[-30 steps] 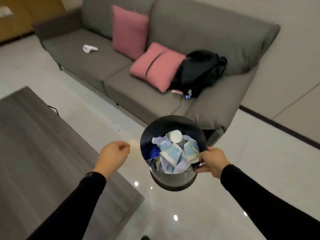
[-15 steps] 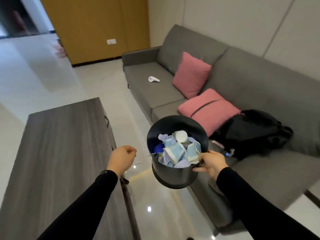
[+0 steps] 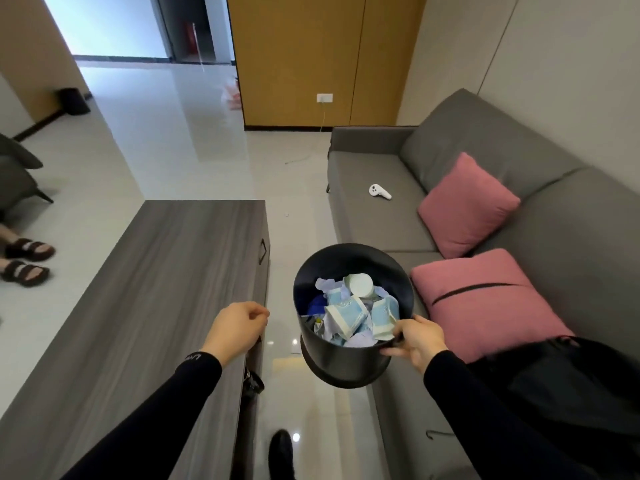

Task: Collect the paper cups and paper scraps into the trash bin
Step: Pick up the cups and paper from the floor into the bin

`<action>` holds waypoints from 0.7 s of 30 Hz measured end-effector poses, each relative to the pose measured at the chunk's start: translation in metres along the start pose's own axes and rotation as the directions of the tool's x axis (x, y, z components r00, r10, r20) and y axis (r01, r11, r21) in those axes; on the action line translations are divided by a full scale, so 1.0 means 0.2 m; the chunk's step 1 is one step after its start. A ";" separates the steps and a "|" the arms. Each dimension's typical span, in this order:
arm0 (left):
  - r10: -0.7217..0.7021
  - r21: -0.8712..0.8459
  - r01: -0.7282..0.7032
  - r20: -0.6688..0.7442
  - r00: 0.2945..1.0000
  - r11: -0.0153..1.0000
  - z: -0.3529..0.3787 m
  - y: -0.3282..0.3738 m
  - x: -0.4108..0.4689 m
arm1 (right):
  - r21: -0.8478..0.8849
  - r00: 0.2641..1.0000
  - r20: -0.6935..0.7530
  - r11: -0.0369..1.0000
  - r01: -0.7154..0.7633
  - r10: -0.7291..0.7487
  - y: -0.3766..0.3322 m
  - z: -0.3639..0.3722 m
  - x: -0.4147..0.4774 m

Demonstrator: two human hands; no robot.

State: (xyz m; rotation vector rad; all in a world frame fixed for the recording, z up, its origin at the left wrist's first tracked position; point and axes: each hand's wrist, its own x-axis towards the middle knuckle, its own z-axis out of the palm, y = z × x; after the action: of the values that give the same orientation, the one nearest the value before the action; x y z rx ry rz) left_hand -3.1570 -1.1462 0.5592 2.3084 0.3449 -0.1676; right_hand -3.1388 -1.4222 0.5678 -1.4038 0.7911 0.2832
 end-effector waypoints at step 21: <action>-0.180 -0.091 0.196 0.158 0.971 0.976 -0.02 0.02 1.63 | -0.028 0.991 -0.023 0.991 -0.133 0.133 -0.67 0.95 1.18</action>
State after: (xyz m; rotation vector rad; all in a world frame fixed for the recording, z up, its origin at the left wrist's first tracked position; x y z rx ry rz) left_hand -2.8451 -1.0832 0.4907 2.1420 0.4851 -0.4044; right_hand -2.8242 -1.3314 0.5134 -1.3856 0.9028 0.3851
